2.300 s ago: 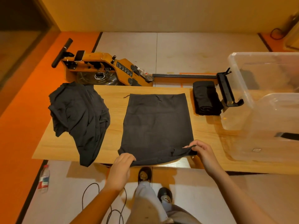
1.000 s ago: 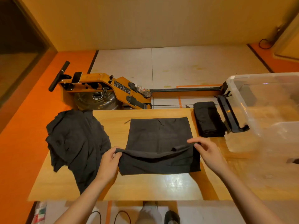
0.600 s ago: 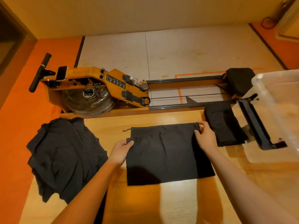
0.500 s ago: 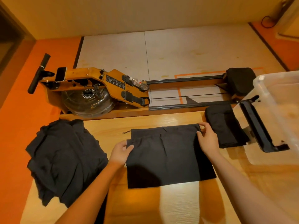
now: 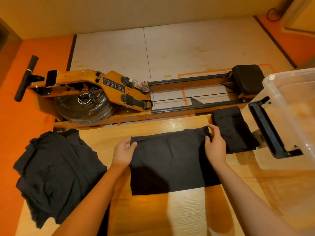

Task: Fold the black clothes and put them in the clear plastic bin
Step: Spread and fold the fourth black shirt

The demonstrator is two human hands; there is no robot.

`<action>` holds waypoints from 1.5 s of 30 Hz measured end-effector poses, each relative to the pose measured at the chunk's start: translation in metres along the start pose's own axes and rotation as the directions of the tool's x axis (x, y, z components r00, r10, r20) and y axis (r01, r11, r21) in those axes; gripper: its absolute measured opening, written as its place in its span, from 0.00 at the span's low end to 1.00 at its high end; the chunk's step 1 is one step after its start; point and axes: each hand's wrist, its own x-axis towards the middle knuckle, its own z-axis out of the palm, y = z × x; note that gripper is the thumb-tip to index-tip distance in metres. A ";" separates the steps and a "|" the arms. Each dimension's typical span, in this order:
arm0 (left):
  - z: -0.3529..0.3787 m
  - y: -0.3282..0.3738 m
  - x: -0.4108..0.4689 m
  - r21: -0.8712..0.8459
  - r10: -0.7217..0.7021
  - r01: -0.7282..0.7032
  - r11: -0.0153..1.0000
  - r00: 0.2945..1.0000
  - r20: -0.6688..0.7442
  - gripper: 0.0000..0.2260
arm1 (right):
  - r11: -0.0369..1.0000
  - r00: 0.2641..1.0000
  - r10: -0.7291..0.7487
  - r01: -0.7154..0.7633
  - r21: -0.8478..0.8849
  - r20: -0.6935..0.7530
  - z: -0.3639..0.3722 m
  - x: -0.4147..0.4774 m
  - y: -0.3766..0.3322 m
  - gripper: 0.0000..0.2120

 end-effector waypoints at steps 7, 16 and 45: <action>-0.003 -0.001 0.005 -0.015 -0.046 0.045 0.999 0.997 -0.067 0.15 | 0.995 0.996 -0.084 0.084 -0.061 -0.001 0.001 0.001 0.001 0.22; 0.079 -0.013 -0.097 0.536 0.336 -0.268 0.801 0.941 -0.030 0.27 | 0.659 0.838 -0.405 0.545 -0.518 0.366 0.027 -0.043 0.036 0.25; 0.067 -0.078 -0.147 0.771 0.417 -0.542 0.335 0.819 0.395 0.30 | 0.590 0.755 -0.394 0.645 -0.486 0.524 -0.001 -0.194 0.106 0.30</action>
